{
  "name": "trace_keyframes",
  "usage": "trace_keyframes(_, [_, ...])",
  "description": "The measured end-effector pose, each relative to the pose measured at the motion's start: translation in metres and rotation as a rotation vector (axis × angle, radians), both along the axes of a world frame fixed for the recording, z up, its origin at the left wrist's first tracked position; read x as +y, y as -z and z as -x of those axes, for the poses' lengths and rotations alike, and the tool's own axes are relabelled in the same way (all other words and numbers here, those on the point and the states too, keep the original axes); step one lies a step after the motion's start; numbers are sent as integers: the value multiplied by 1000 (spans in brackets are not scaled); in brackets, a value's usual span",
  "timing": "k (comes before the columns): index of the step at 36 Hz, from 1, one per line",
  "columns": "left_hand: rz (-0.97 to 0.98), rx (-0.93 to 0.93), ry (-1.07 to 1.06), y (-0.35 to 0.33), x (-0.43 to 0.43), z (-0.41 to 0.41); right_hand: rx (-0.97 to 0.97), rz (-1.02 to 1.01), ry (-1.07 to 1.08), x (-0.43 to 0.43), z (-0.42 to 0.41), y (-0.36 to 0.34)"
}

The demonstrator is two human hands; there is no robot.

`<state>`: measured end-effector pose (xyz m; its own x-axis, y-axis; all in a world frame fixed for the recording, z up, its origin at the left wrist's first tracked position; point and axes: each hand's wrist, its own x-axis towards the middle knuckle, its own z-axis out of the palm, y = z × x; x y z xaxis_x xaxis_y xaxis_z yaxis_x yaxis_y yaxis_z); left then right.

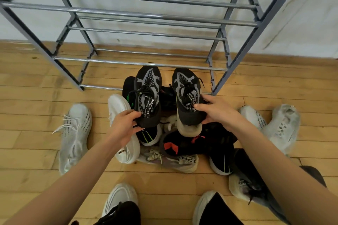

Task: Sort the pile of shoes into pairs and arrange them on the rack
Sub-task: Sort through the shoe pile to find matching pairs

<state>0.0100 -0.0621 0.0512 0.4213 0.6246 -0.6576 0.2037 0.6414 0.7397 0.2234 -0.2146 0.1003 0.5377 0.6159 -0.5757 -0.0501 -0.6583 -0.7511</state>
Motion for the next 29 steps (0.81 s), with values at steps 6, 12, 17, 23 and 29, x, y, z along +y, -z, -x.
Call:
trace_keyframes(6, [-65,10,-40,-3,36,2,-20,16,-18,49,7,3])
trace_keyframes(12, [-111,92,-116,1,92,12,34,-6,-57,120,20,21])
trace_keyframes(17, [-162,186,-147,7,140,24,146,-63,6,180,38,32])
trace_keyframes(23, [-205,198,-203,17,183,32,213,-48,42,239,65,42])
trace_keyframes(29, [-260,248,-177,35,213,32,147,-34,3,268,88,53])
